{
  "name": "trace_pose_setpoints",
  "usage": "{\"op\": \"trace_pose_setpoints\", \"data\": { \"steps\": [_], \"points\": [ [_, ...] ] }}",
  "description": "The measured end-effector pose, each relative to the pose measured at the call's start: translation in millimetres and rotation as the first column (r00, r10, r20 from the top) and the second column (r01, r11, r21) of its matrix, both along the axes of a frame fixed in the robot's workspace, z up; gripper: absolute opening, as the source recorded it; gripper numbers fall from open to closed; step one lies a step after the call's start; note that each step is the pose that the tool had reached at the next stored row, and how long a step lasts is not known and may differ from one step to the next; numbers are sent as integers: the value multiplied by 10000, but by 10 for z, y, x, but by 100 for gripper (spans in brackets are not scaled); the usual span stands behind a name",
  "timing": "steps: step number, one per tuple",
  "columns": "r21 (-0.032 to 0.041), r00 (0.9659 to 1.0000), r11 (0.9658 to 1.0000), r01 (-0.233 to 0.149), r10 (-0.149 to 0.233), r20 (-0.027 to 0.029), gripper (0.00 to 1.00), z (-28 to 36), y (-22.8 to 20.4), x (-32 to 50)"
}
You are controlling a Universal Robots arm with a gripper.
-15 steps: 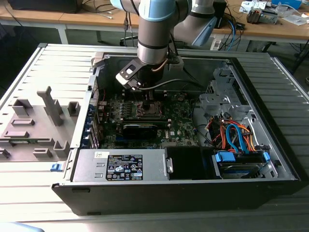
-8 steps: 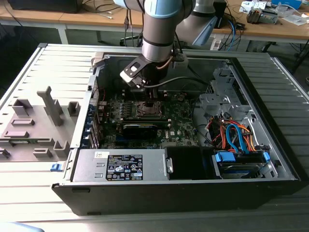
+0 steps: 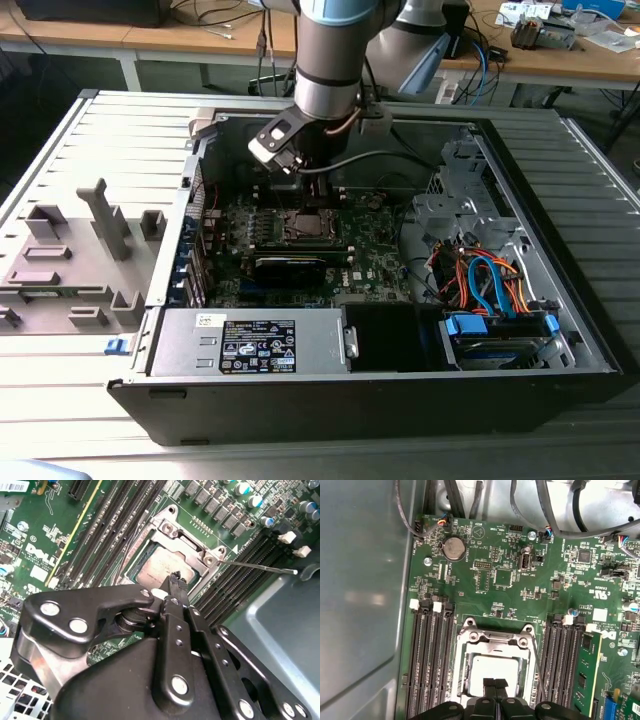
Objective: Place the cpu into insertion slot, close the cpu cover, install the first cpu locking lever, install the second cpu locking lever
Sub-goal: 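Close the cpu cover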
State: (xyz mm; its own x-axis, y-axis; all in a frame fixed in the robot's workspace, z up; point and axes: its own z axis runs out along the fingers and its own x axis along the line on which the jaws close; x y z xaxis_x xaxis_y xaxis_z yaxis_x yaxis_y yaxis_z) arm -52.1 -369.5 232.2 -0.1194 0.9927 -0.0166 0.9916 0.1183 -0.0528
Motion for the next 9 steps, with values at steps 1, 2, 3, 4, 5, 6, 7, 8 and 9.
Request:
{"op": "trace_pose_setpoints", "data": {
  "steps": [1,2,3,4,5,6,7,8,9],
  "points": [
    [12,10000,10000,0,0,1,11,5,0,0],
    [26,10000,10000,1,-1,1,11,9,0,0],
    [53,10000,10000,0,0,0,11,18,0,0],
    [70,10000,10000,0,0,0,11,24,0,0],
    [94,10000,10000,0,0,0,11,32,0,0],
    [118,10000,9999,0,0,1,11,38,-1,0],
    [139,10000,9999,0,0,0,11,42,-1,0],
    [179,10000,9998,1,-1,1,11,46,-1,0],
    [199,10000,9998,0,0,0,11,49,-1,0]
  ]
}}
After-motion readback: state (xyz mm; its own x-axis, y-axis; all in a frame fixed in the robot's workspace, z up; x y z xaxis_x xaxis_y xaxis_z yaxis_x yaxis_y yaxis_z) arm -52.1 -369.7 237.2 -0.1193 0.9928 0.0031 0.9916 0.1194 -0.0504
